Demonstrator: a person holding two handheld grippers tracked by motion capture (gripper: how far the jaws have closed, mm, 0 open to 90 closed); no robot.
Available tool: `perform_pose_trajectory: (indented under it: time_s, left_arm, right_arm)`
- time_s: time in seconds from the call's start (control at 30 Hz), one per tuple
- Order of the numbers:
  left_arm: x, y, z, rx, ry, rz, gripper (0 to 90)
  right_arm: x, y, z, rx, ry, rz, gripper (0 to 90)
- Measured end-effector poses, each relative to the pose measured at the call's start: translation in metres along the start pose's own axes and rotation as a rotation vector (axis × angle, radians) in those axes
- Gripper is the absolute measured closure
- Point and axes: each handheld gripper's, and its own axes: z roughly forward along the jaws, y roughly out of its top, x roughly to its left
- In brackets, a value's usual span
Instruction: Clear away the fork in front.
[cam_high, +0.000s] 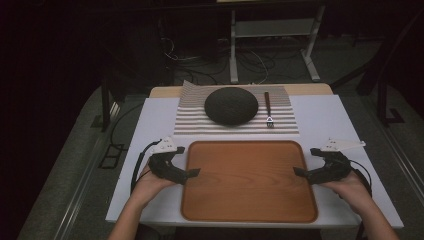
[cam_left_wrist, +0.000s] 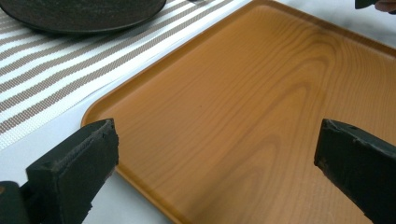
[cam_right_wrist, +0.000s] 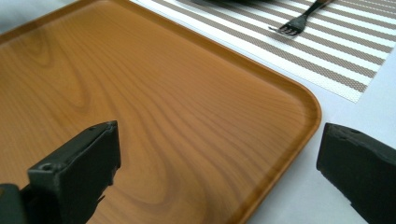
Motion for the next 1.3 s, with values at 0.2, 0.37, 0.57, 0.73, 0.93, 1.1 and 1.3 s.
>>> perform_pose_trajectory:
  time_s: [0.2, 0.37, 0.57, 0.73, 0.93, 1.1, 1.3]
  left_arm:
    - [0.0, -0.001, 0.0, 0.005, -0.001, 0.002, 0.0]
    - [-0.001, -0.005, 0.001, 0.011, -0.008, 0.004, 0.0]
    - [-0.002, -0.005, 0.002, 0.014, -0.008, 0.01, 0.0]
    - [-0.001, -0.005, 0.003, 0.017, -0.005, 0.005, 0.0]
    - [-0.001, -0.006, 0.003, 0.017, -0.008, 0.005, 0.0]
    - [-0.001, -0.006, 0.004, 0.015, -0.008, 0.004, 0.0]
    - [0.0, -0.006, 0.004, 0.021, -0.005, 0.004, 0.0]
  right_arm:
    - [-0.004, 0.002, 0.002, 0.032, -0.018, 0.031, 0.0]
    - [-0.008, 0.007, 0.005, 0.064, -0.038, 0.056, 0.0]
    - [-0.015, 0.008, 0.008, 0.075, -0.032, 0.085, 0.0]
    - [-0.017, 0.014, 0.012, 0.096, -0.029, 0.08, 0.0]
    - [-0.019, 0.025, 0.019, 0.114, -0.047, 0.06, 0.0]
    - [-0.021, 0.034, 0.026, 0.121, -0.054, 0.053, 0.4]
    - [-0.024, 0.044, 0.035, 0.129, -0.067, 0.042, 0.8]
